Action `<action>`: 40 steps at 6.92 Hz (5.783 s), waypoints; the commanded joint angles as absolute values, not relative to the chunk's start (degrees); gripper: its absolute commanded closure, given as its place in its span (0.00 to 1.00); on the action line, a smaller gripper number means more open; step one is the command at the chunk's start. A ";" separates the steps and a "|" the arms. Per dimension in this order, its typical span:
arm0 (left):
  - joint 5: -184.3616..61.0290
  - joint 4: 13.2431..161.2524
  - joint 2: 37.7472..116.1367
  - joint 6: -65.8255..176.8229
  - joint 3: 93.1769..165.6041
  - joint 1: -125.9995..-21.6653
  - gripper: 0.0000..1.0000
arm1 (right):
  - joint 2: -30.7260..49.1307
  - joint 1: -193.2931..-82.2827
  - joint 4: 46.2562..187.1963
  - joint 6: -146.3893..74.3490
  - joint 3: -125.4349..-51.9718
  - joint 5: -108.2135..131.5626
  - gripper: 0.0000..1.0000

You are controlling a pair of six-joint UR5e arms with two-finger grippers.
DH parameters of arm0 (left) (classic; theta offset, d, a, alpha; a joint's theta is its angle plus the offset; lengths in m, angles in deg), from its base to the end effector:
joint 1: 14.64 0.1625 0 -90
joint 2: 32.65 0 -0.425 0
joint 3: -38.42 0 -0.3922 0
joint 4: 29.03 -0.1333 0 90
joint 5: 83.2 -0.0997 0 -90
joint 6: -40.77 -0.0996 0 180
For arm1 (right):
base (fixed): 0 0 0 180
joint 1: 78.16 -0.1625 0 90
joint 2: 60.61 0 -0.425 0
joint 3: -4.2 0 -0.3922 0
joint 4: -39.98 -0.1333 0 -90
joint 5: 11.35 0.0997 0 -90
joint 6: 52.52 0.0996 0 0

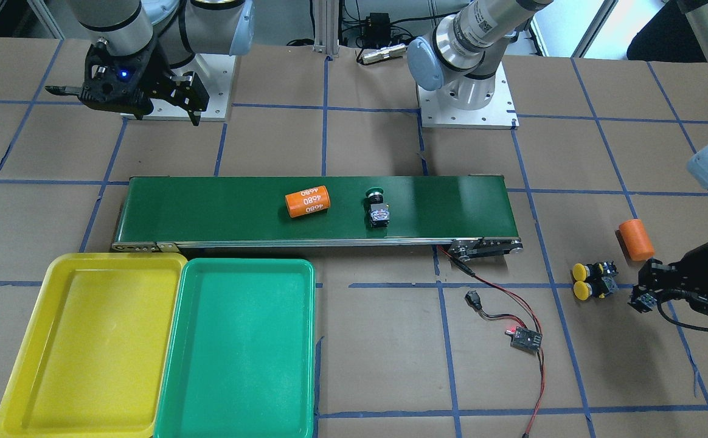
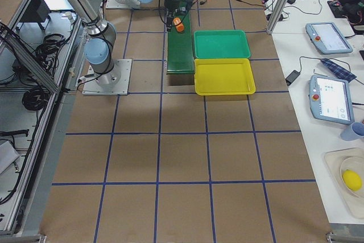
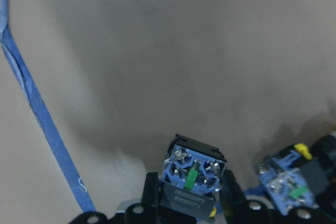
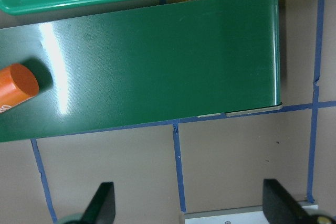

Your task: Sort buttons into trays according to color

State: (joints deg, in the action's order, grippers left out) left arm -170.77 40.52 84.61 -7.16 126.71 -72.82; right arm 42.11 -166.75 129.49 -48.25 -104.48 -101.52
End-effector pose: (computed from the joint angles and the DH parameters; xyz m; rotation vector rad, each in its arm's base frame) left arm 0.2200 -0.6154 0.2632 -0.4247 -3.0217 -0.0628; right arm 0.1235 -0.3875 0.4262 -0.1549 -3.1270 -0.1762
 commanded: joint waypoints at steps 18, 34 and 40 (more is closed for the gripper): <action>-176.24 33.65 75.01 -29.59 145.01 -72.73 0.00 | 35.38 -170.60 142.02 -45.77 -104.43 -100.47 0.00; -173.98 23.69 80.38 -3.61 146.80 -58.32 0.91 | 14.82 -190.66 158.63 -23.52 -104.34 -101.26 0.00; -176.36 44.18 63.88 -28.77 145.86 -79.73 1.00 | 13.57 -187.76 155.21 -23.34 -103.91 -100.91 1.00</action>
